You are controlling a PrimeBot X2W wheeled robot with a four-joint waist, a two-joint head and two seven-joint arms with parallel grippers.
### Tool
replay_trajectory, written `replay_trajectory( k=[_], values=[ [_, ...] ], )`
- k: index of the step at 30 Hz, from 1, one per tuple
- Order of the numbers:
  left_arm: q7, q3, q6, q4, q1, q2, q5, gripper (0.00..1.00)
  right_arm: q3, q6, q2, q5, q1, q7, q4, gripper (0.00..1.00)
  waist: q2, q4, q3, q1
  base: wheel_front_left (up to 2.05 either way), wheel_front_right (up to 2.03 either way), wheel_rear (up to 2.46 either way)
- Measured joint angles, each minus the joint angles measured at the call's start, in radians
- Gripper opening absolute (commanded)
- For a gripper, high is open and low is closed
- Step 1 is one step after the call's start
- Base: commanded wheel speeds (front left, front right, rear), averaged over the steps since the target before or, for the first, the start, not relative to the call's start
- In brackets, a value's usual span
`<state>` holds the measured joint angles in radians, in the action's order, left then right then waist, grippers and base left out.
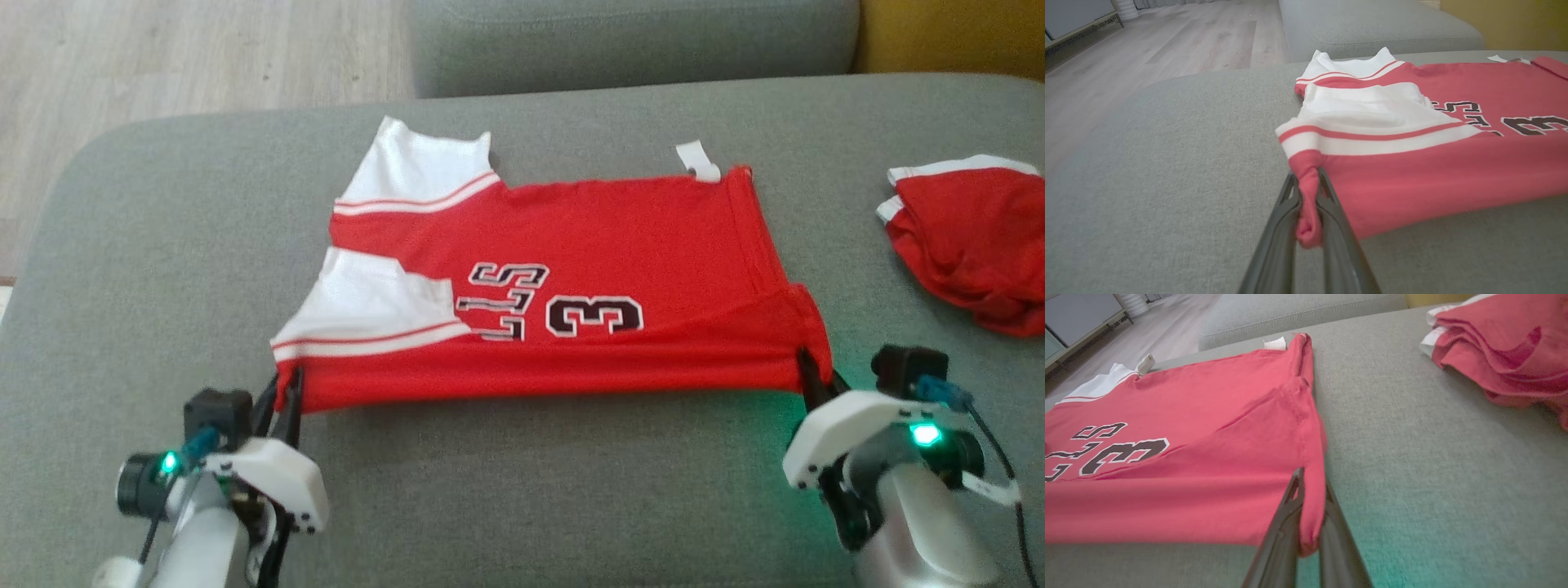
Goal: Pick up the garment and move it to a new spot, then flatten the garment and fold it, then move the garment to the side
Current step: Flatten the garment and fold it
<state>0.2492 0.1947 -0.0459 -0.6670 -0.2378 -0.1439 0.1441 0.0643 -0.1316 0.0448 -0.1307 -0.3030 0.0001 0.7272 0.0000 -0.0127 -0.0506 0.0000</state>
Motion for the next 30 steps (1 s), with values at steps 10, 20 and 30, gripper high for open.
replay_trajectory(
  k=[10,20,30],
  values=[
    [-0.058,0.024,0.001,0.024,0.042,0.013,0.017,0.62,0.03,0.0,-0.002,-0.027,0.142,0.094,-0.174,1.0,0.0,-0.007,0.019,0.0,0.0,0.0,0.0],
    [-0.024,0.0,0.04,0.074,0.058,0.015,0.041,1.0,0.03,0.0,-0.001,-0.063,0.17,0.055,-0.34,1.0,0.0,0.018,0.0,0.0,0.0,0.0,0.0],
    [-0.01,-0.033,-0.015,0.176,-0.142,-0.01,0.074,1.0,0.001,0.0,0.0,-0.042,0.062,0.016,-0.437,1.0,0.0,0.051,-0.083,0.0,0.0,0.0,0.0]
  ],
)
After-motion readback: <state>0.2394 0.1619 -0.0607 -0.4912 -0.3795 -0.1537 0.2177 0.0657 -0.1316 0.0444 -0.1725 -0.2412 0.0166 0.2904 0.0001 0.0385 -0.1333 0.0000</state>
